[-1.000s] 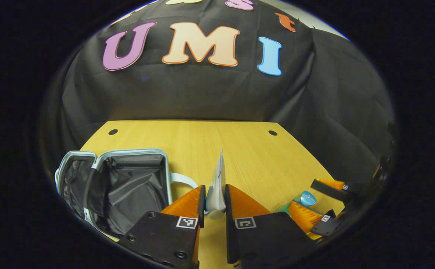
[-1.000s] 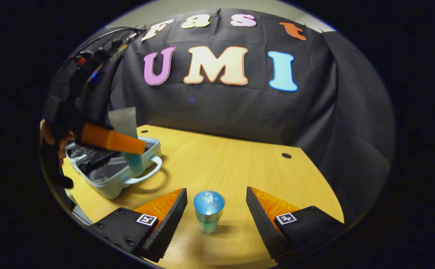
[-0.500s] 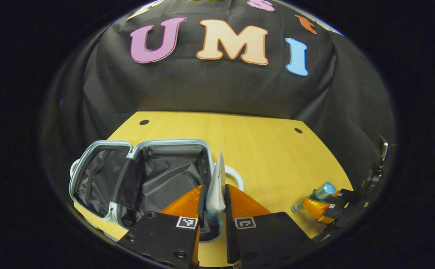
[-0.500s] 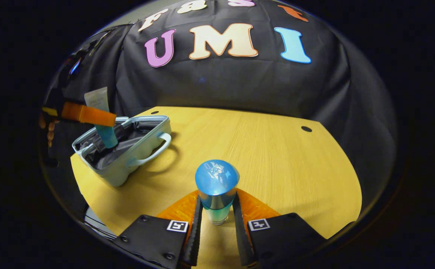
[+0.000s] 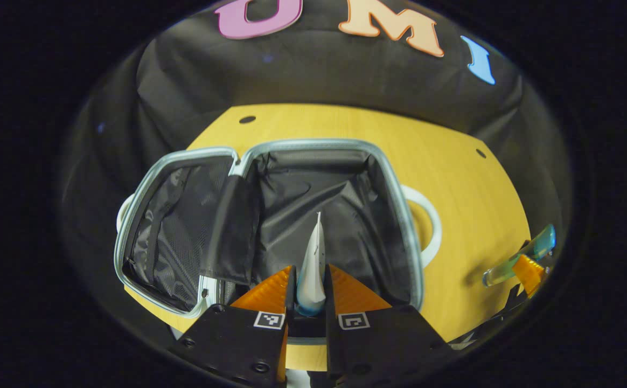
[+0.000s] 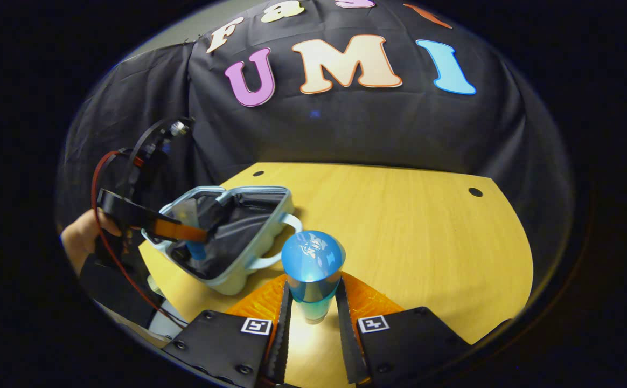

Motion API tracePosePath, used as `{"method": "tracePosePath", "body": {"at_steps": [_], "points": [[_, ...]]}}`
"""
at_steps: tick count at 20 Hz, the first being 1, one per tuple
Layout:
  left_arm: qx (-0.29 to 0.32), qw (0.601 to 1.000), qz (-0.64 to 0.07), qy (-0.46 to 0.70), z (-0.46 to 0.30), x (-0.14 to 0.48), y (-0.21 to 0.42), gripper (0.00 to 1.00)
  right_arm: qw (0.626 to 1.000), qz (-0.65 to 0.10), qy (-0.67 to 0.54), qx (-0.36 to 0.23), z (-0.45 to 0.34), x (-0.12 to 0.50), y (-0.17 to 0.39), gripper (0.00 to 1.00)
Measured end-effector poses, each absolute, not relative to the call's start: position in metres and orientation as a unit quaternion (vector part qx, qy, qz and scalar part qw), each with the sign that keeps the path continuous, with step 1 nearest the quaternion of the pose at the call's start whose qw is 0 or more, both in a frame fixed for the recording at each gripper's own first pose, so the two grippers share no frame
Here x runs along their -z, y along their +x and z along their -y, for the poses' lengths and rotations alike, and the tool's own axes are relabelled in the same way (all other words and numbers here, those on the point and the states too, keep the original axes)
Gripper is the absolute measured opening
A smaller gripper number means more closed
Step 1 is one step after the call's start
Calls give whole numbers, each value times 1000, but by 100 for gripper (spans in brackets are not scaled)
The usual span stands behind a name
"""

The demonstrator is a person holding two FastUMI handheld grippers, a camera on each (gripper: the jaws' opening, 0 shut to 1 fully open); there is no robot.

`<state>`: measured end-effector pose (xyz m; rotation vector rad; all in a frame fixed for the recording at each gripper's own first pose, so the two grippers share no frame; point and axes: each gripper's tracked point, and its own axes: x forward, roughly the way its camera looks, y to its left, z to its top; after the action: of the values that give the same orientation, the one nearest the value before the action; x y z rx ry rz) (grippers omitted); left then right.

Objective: First open the suitcase, pack the skin care products into it, and then close the suitcase.

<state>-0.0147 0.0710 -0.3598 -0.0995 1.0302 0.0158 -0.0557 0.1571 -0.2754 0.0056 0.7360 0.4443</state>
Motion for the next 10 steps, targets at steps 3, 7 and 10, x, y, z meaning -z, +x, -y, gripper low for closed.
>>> {"method": "tracePosePath", "body": {"at_steps": [3,7,10], "points": [[1,857,-513,-52,-75,377,-11,22,904,-357,20,-233,-195,261,-58,43],[26,852,-519,-67,-79,392,4,22,895,-371,39,-245,-237,253,-58,43],[43,850,-520,-73,-82,399,13,23,888,-385,52,-246,-266,253,-52,43]]}}
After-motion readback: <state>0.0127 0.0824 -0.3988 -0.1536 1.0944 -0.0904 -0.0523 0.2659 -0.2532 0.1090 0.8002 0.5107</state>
